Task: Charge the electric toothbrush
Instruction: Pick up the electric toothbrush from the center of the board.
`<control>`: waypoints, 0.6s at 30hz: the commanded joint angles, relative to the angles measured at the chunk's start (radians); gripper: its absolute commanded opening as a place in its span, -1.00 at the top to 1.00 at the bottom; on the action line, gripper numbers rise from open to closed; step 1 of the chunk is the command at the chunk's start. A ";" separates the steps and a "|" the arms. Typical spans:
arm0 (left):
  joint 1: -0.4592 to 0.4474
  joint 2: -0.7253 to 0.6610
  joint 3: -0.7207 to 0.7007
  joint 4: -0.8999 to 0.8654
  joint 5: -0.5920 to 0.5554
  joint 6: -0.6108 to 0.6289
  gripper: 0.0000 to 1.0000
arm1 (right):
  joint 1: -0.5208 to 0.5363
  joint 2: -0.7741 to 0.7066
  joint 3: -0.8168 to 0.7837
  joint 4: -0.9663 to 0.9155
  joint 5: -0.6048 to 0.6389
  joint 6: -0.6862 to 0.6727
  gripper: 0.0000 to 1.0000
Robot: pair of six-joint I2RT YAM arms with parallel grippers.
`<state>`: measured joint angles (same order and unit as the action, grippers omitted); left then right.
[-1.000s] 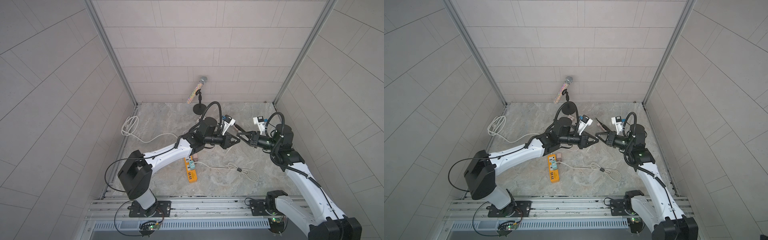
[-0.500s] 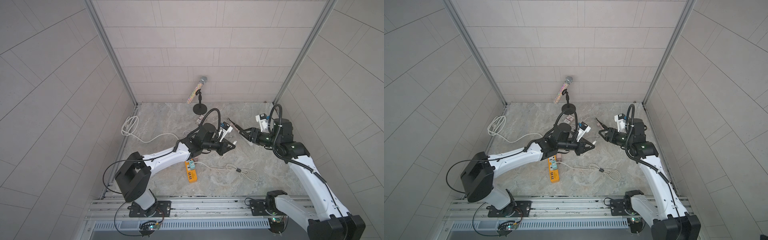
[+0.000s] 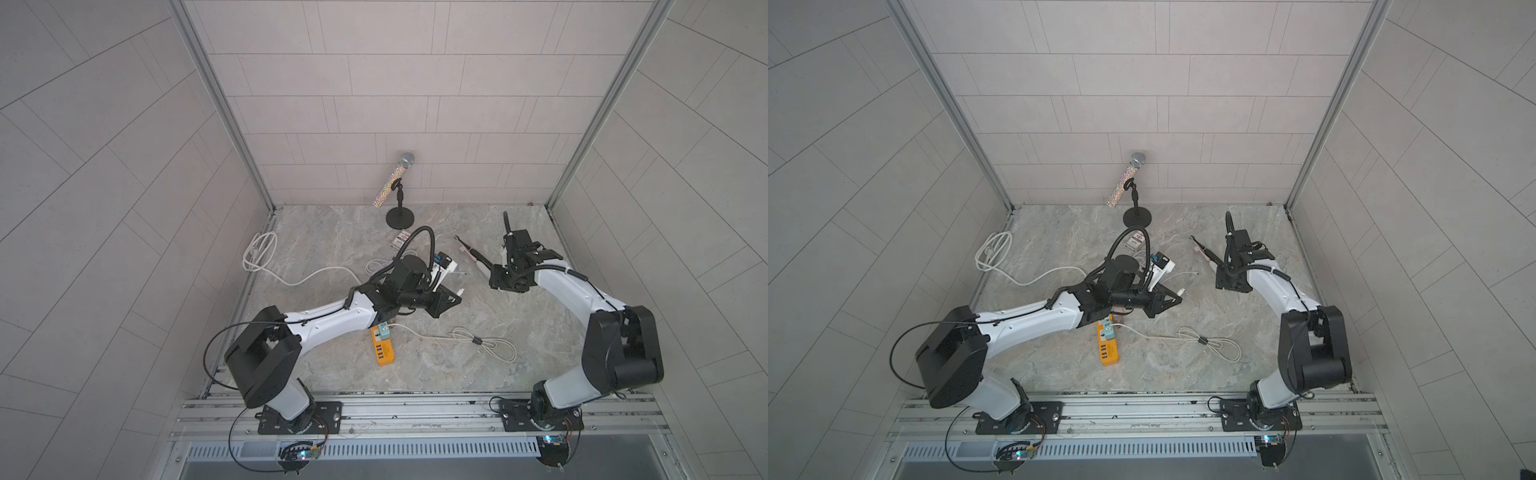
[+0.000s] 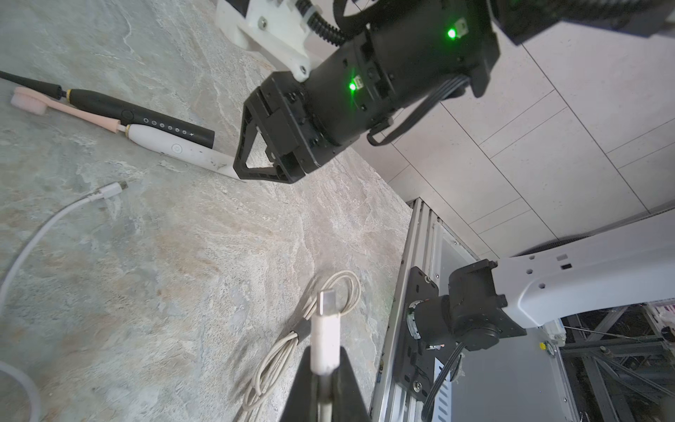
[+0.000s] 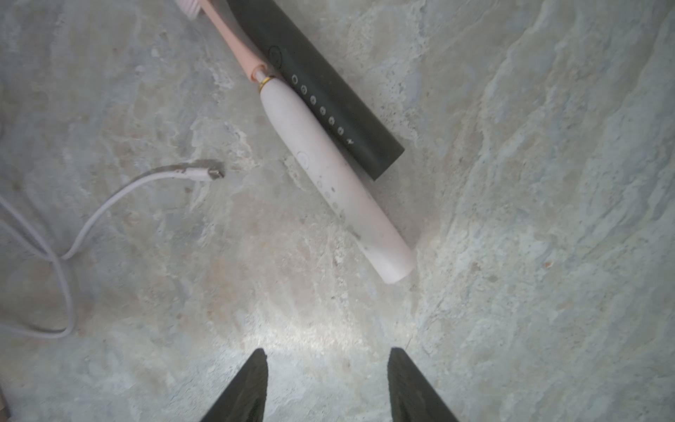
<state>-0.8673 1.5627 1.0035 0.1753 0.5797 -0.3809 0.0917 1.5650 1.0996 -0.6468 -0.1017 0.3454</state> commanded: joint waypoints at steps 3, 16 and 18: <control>-0.012 -0.020 -0.007 0.016 -0.026 0.005 1.00 | 0.007 0.163 0.130 -0.015 0.102 -0.095 -0.03; -0.012 -0.003 0.000 0.034 -0.036 0.007 1.00 | 0.010 0.394 0.298 -0.087 0.103 -0.158 0.18; -0.012 0.002 0.004 0.036 -0.035 0.004 1.00 | 0.010 0.406 0.301 -0.085 0.101 -0.162 0.18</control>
<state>-0.8738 1.5631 1.0035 0.1799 0.5507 -0.3847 0.0982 1.9560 1.3846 -0.6899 -0.0132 0.2127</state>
